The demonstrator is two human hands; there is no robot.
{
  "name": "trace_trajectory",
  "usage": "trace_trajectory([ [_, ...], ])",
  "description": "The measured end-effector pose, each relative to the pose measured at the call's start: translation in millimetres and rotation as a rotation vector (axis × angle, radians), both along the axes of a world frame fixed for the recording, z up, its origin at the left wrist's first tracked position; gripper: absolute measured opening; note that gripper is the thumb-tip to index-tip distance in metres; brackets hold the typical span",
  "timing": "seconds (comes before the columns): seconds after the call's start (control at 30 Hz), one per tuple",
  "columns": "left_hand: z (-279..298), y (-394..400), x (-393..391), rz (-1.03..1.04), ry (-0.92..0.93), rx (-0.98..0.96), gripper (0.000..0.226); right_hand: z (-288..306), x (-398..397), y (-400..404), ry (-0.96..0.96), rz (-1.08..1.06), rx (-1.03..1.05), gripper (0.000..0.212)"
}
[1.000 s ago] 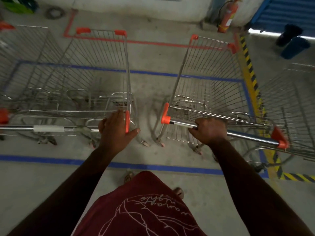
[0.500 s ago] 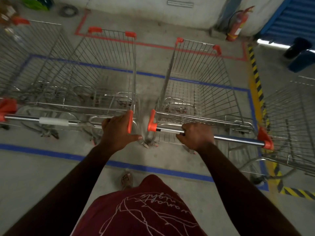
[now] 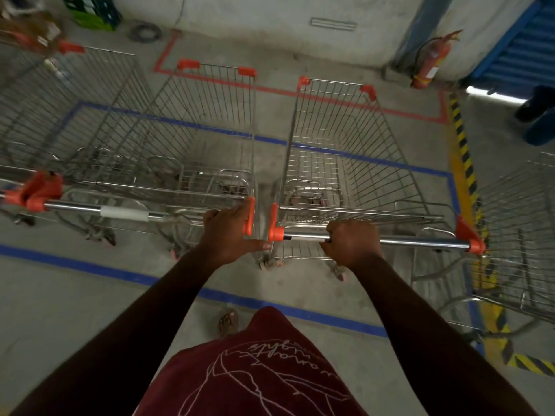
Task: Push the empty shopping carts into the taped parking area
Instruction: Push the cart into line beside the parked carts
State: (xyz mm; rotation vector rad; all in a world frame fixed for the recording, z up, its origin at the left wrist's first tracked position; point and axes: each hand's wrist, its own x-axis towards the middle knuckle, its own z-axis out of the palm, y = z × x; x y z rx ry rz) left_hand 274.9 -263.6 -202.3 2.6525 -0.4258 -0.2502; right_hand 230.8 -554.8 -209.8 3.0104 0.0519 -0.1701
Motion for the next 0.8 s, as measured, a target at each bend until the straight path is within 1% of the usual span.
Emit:
trace_trajectory([
  [0.13,0.5,-2.5,-1.0,0.011,-0.040,-0.016,0.117,-0.8,1.4,10.7,-0.015,-0.022,0.022,0.030],
  [0.23,-1.6,-2.1,-0.6,0.003,-0.061,-0.005,0.116,-2.5,0.8,14.3,-0.016,0.026,0.033,0.037],
  [0.4,-3.7,-3.6,0.0,-0.007,-0.043,0.052,0.130,-5.0,-18.6,-3.0,0.007,0.050,0.006,0.040],
  [0.57,-4.4,0.2,1.9,-0.047,-0.044,0.081,0.133,-3.1,-24.3,-1.7,-0.001,0.079,-0.007,0.042],
  [0.67,-5.1,0.9,3.7,-0.074,-0.010,0.127,0.131,-1.9,-26.4,-5.3,0.000,0.089,0.000,0.043],
  [0.8,-6.3,2.2,3.7,-0.103,-0.003,0.159,0.123,-1.9,-30.1,-13.4,0.020,0.123,-0.017,0.044],
])
